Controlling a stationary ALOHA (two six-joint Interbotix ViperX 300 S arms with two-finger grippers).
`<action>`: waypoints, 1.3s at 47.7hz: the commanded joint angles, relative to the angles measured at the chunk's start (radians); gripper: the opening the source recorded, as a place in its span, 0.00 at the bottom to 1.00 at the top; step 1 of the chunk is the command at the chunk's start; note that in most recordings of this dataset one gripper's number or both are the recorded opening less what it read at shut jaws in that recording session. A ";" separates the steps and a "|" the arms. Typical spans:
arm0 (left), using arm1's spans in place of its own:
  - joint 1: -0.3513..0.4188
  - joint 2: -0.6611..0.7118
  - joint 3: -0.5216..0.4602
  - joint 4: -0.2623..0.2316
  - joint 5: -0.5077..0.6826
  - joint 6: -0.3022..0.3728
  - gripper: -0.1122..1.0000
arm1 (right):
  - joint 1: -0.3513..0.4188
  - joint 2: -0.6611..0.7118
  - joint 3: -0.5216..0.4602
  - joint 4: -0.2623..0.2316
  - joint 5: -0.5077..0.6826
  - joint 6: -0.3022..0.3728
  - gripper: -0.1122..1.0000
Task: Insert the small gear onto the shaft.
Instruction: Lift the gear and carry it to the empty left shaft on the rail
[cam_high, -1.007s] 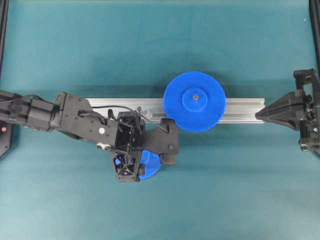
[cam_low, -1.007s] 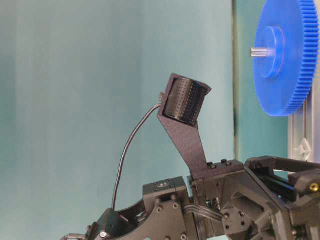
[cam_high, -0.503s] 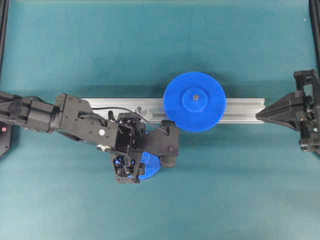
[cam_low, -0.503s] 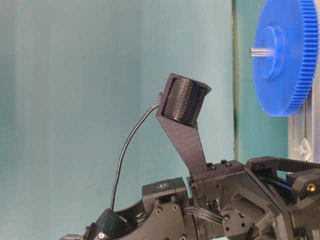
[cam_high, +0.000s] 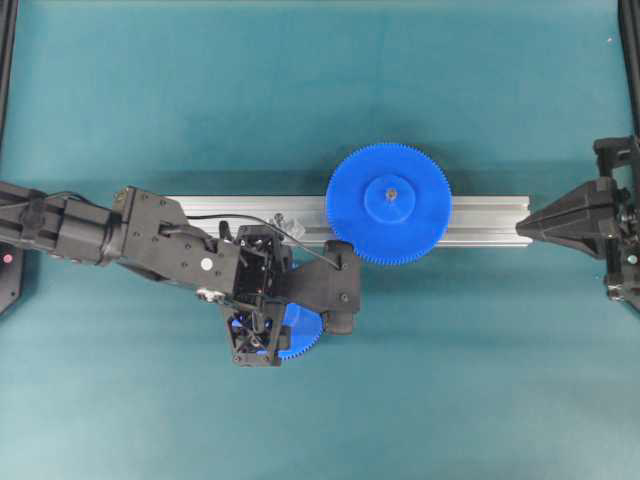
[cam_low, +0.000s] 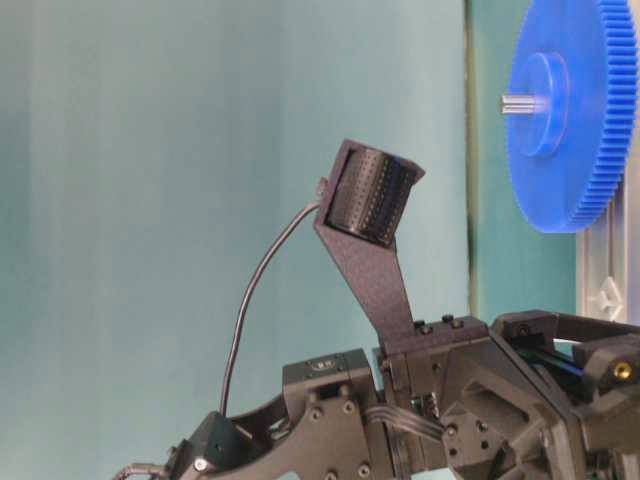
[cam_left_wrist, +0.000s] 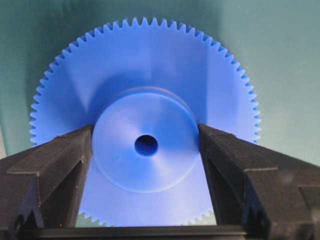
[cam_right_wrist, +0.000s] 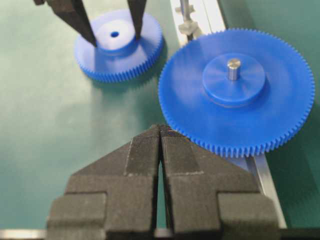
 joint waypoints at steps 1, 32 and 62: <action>0.003 -0.037 -0.035 0.002 0.018 0.003 0.73 | -0.003 0.005 -0.011 0.000 -0.005 0.009 0.13; 0.052 -0.123 -0.152 0.002 0.186 0.008 0.73 | -0.005 0.005 -0.009 0.002 -0.003 0.008 0.13; 0.097 -0.181 -0.193 0.003 0.288 0.046 0.73 | -0.008 0.005 -0.009 0.000 -0.006 0.008 0.13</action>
